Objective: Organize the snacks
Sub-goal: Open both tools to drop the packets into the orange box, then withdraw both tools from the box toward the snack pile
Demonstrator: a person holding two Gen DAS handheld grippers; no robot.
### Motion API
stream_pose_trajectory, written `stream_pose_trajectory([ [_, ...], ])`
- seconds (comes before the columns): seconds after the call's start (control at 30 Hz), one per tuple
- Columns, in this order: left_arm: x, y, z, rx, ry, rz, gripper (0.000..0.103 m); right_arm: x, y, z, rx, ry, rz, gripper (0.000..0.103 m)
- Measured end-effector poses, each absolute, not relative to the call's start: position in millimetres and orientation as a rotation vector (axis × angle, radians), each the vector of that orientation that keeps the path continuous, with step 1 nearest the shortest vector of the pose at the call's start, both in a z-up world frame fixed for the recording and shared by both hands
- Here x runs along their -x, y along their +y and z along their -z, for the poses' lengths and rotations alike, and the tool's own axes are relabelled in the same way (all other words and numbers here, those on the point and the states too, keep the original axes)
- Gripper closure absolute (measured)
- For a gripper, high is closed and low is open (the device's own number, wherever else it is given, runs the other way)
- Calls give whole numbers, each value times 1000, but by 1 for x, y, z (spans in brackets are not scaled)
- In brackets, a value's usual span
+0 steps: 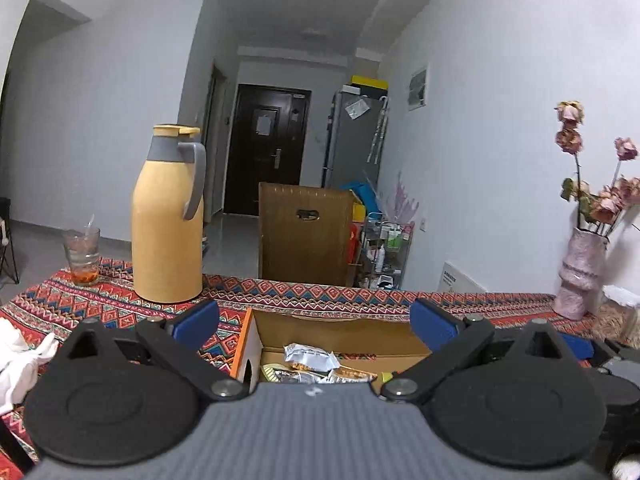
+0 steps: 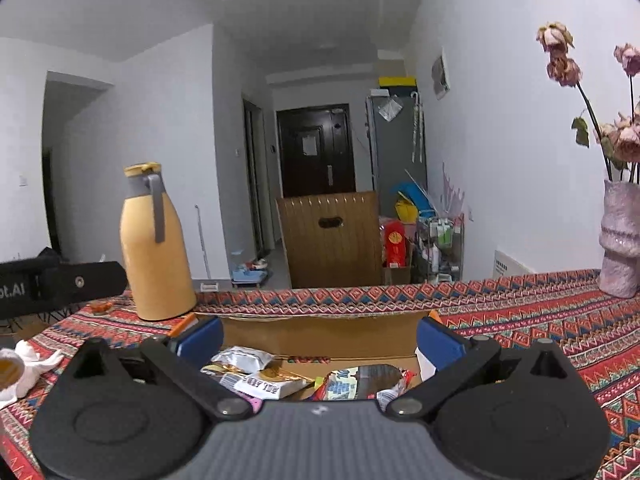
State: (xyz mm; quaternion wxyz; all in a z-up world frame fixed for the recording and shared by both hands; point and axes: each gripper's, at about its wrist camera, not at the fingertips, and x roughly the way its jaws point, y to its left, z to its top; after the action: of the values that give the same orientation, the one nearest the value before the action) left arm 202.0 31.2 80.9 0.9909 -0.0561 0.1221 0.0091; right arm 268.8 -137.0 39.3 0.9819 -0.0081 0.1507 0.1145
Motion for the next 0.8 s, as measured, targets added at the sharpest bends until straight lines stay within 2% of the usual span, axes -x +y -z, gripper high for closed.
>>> stream_pose_trajectory([
  [0.3,-161,39,-73,101,269,-2,0,-227,-147,-39,76,305,-258,0],
  [0.8,-116,43,-22,53,399,-22,0,-173,-165,7,94,468,-252,0],
])
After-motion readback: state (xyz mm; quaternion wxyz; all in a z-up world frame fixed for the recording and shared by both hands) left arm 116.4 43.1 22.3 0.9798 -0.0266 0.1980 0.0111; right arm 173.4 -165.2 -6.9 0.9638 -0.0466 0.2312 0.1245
